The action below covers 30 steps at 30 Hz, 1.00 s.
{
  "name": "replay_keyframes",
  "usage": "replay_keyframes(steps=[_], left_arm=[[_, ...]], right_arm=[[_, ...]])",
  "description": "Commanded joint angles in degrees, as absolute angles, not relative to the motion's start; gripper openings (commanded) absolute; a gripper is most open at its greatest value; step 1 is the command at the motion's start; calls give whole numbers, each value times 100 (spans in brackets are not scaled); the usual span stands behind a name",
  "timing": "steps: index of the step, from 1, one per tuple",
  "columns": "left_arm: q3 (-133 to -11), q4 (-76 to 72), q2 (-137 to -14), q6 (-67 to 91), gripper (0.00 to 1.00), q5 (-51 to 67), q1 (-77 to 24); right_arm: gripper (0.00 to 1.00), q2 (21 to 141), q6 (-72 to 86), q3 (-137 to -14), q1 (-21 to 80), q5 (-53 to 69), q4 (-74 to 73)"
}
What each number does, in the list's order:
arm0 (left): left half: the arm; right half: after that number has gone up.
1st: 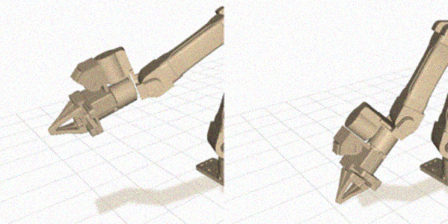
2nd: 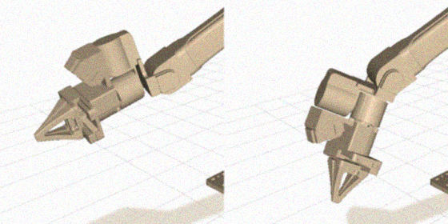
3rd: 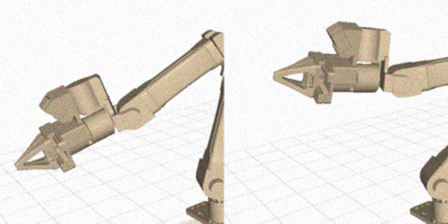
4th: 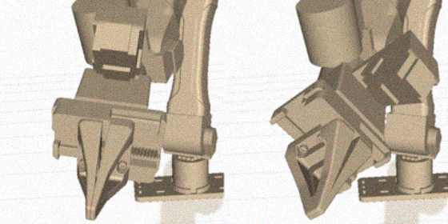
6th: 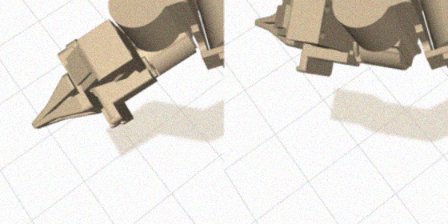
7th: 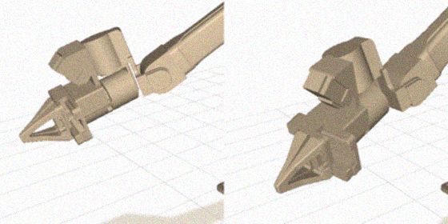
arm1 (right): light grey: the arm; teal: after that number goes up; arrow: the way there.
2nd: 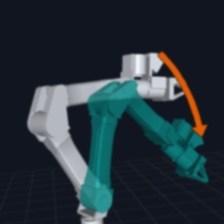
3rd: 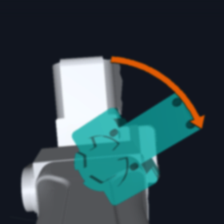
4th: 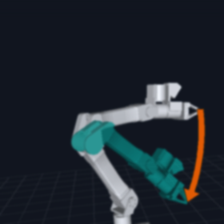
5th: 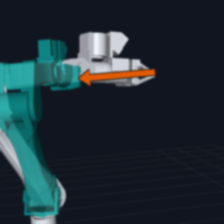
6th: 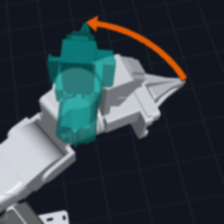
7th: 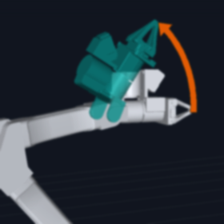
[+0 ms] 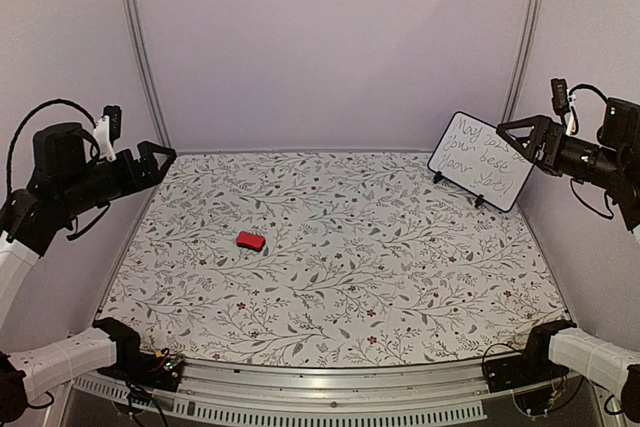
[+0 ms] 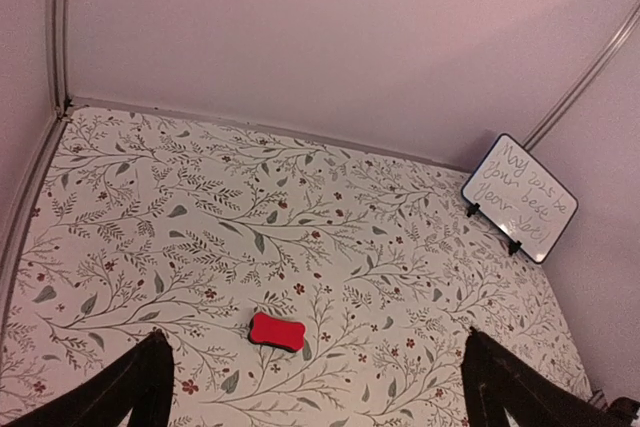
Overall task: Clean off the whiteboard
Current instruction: Move the whiteboard to the center of the board.
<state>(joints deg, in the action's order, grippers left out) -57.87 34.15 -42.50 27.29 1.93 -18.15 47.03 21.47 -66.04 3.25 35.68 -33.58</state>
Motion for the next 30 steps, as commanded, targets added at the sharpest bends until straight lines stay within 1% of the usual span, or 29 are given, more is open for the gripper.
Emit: replay_keyframes(steps=[1,10,17,23,30], left_arm=[[-5850,3503,-4297,2721,100,423,-1885],[-5693,3457,-4290,2682,100,536,-1907],[-5341,3233,-4293,2629,100,405,-1907],[-4896,2787,-4368,2573,100,291,-1910],[-4890,2438,-4629,2223,100,95,-1910]], right_arm=[[99,4696,2193,-6771,281,3404,-3556],[99,4702,2107,-6601,272,3173,-3482],[99,4797,2455,-6025,273,2354,-3194],[99,5171,2721,-5822,274,1474,-3062],[99,5379,2844,-5454,273,779,-2637]])
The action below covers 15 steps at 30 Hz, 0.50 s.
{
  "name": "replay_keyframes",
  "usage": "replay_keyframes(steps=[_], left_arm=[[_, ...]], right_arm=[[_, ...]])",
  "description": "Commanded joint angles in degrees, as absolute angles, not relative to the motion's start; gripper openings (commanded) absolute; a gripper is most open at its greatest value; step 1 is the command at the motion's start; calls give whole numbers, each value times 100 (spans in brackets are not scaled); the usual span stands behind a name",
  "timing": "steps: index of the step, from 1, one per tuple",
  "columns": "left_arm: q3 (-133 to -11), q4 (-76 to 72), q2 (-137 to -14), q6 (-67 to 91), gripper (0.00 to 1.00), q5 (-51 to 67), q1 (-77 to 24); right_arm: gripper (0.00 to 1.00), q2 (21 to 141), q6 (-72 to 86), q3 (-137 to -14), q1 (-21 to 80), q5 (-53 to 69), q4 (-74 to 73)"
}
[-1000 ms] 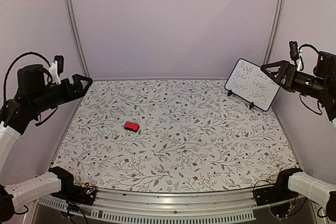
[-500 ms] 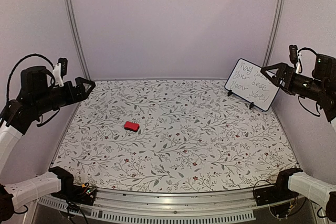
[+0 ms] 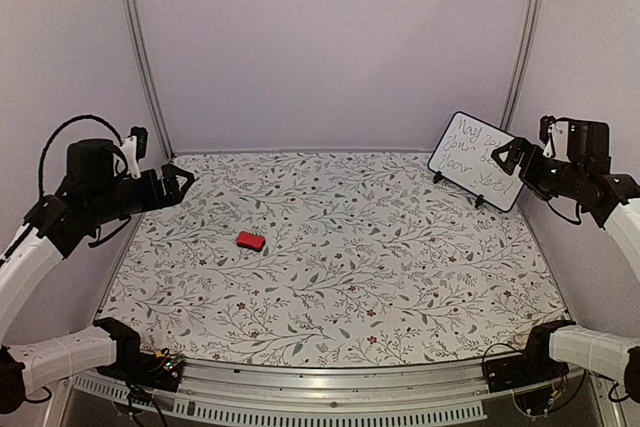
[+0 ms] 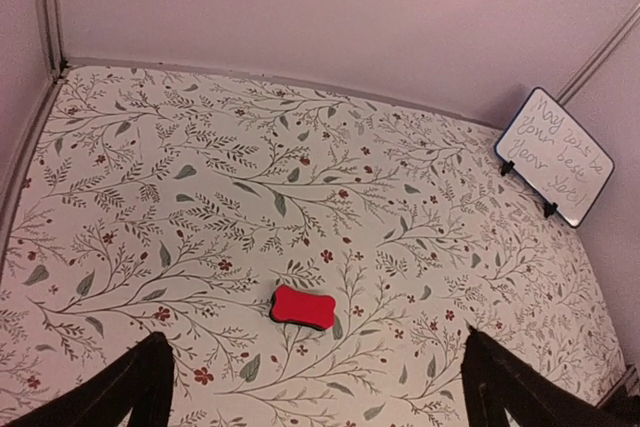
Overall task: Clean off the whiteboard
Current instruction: Move the whiteboard to the center of the board.
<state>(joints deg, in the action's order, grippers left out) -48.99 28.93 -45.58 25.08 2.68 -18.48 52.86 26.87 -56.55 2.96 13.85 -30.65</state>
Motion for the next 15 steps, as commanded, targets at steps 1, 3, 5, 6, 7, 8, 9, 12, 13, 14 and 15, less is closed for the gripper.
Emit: replay_keyframes(steps=[1,3,5,6,7,8,9,12,13,14,15], left_arm=[[-4862,2333,-4631,2163,100,89,-1914],[-4789,2078,-4624,2086,100,79,-1913],[-4740,1958,-4623,2049,100,119,-1908],[-4739,1948,-4623,2037,100,141,-1906],[-4767,1963,-4623,2027,100,147,-1907],[-4840,2011,-4635,2018,99,177,-1904],[-4934,2054,-4659,1999,100,234,-1907],[-5184,2153,-4718,1801,100,178,-1904],[-5191,2130,-4723,1713,100,127,-1906],[-5148,2070,-4705,1636,100,77,-1905],[-5051,1988,-4684,1622,100,27,-1907]], right_arm=[[99,5445,2847,-5431,278,736,-2584],[99,5631,2855,-5383,273,635,-2433],[99,5733,2874,-5332,278,441,-2276],[99,5760,2881,-5320,273,339,-2202],[99,5792,2876,-5310,280,224,-2123],[99,5818,2853,-5309,278,115,-2066],[99,5874,2834,-5309,281,41,-2022],[99,6040,2795,-5239,273,-373,-1855],[99,6063,2799,-5160,275,-442,-1746],[99,6085,2810,-5062,273,-486,-1615],[99,6096,2854,-4950,272,-522,-1483]])
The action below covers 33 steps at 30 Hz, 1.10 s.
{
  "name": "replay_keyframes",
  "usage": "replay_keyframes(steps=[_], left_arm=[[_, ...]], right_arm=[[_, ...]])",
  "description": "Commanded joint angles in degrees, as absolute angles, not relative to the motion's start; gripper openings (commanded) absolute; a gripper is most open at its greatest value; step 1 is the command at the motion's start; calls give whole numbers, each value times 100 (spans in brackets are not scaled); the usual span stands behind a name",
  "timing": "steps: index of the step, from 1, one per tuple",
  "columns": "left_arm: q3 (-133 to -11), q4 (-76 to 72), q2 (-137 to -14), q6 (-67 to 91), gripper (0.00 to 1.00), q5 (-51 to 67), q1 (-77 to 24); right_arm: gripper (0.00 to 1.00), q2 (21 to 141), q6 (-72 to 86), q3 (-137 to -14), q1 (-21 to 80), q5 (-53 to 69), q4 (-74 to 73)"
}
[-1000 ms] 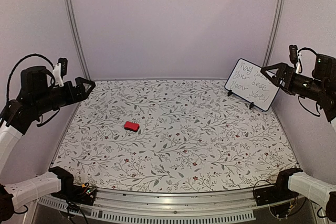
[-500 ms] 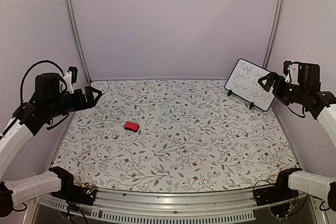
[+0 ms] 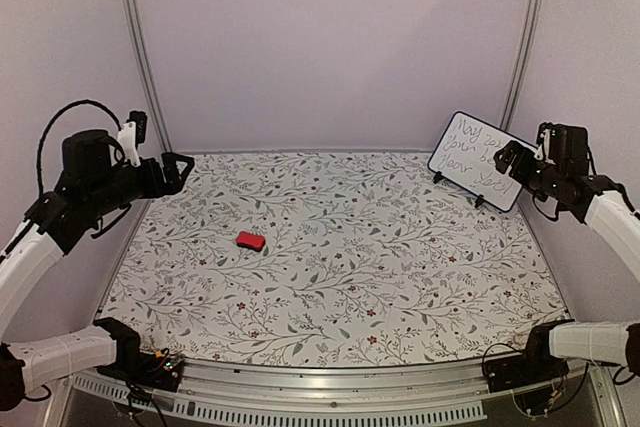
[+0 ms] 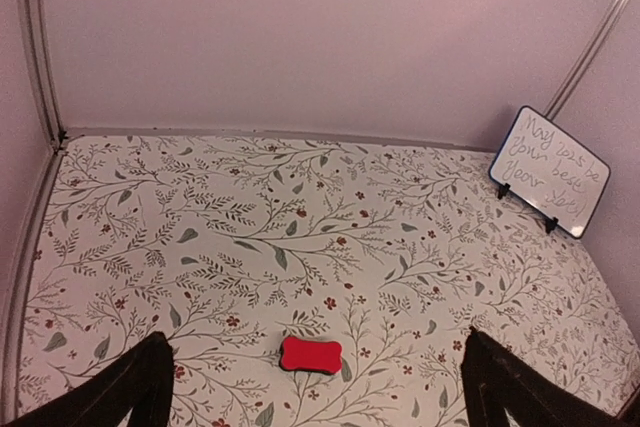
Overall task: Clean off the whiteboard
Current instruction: Move the whiteboard to the center of the board.
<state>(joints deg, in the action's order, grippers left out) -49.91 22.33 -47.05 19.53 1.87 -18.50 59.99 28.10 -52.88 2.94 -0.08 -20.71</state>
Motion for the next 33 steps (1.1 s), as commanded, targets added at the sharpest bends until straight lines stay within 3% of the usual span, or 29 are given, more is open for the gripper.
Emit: replay_keyframes(steps=[1,5,33], left_arm=[[-4952,1912,-4658,1636,100,17,-1906],[-4611,1690,-4545,1815,100,628,-1731],[-4466,1529,-4628,2012,100,1139,-1104]], right_arm=[[99,6123,2893,-4857,277,-555,-1380],[99,6277,3036,-4525,276,-631,-1038],[99,7348,3070,-4912,553,-1451,-1032]])
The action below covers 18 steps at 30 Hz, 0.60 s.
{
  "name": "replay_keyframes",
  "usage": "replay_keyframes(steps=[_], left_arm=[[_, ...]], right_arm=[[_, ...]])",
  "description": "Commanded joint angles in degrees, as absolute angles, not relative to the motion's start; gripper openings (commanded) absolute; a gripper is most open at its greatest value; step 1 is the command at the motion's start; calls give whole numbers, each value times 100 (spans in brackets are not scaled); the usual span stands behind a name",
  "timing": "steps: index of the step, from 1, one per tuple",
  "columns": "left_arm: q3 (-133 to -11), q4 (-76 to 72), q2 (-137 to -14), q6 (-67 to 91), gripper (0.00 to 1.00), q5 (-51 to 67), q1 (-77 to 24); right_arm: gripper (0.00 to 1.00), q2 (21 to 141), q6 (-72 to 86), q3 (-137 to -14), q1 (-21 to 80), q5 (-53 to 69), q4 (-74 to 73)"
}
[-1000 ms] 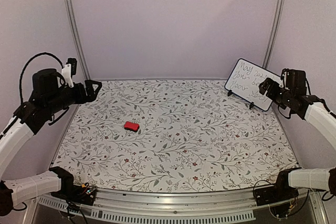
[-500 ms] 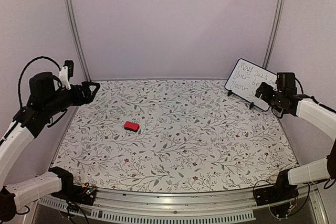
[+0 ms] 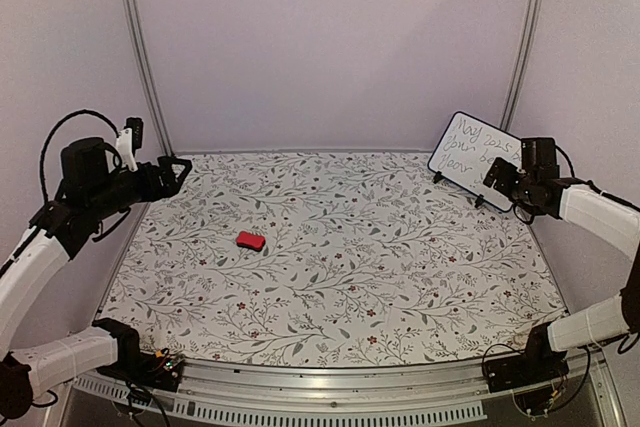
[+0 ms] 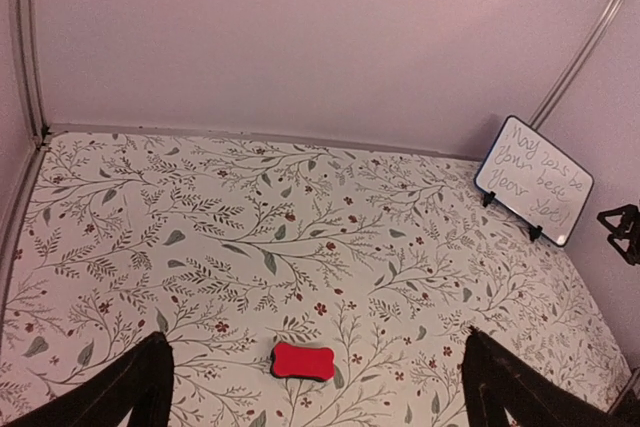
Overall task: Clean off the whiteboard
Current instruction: Move the whiteboard to the center of the board.
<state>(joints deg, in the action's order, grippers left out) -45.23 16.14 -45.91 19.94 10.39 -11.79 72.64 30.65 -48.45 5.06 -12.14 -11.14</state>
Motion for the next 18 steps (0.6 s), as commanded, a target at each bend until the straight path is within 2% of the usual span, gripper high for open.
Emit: replay_keyframes(steps=[1,18], left_arm=[[-4465,1534,-4613,2005,100,1129,-1093],[-4430,1503,-4666,2008,100,1143,-977]], right_arm=[[99,7369,3068,-4901,549,-1488,-1041],[98,8089,3097,-5038,789,-2034,-912]])
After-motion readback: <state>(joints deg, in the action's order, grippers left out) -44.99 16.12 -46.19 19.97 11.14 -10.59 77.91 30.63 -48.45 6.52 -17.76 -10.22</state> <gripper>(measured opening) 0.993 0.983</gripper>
